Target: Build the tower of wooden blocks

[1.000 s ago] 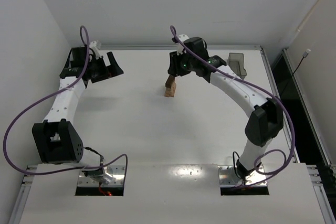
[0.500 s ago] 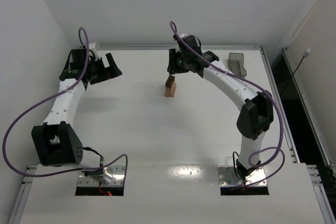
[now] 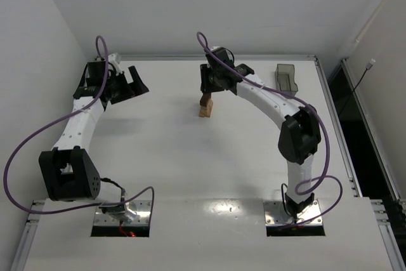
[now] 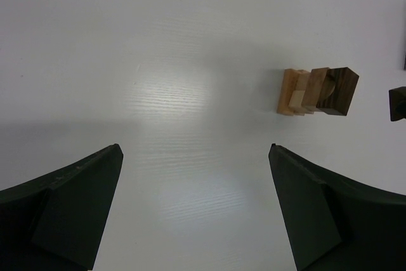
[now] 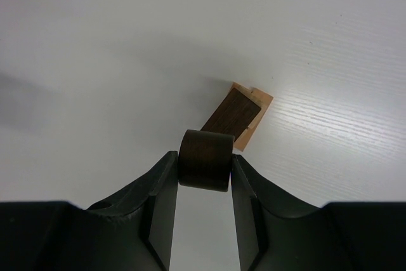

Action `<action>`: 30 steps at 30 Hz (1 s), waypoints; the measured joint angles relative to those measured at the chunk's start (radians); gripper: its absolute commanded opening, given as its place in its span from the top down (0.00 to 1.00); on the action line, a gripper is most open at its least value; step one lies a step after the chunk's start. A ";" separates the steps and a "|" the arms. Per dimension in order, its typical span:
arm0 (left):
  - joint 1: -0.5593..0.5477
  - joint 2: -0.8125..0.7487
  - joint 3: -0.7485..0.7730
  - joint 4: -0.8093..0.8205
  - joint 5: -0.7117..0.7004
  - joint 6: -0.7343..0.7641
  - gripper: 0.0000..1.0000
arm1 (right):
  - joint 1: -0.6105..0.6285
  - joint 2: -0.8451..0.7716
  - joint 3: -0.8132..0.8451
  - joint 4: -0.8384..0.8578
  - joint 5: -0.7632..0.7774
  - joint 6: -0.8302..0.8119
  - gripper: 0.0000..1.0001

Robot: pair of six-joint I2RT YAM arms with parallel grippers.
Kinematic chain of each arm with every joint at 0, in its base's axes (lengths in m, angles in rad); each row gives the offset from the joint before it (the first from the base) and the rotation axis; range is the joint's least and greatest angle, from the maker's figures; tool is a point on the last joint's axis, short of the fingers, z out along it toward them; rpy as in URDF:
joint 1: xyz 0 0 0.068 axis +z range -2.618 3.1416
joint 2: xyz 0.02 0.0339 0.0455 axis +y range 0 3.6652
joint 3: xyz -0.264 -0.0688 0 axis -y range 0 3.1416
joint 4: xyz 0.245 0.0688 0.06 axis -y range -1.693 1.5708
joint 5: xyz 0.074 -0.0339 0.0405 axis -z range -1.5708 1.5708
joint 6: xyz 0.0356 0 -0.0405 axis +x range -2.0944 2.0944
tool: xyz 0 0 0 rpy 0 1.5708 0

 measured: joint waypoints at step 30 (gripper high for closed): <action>0.000 0.005 -0.014 0.026 0.024 -0.029 0.00 | -0.009 0.081 0.000 0.029 0.013 -0.003 1.00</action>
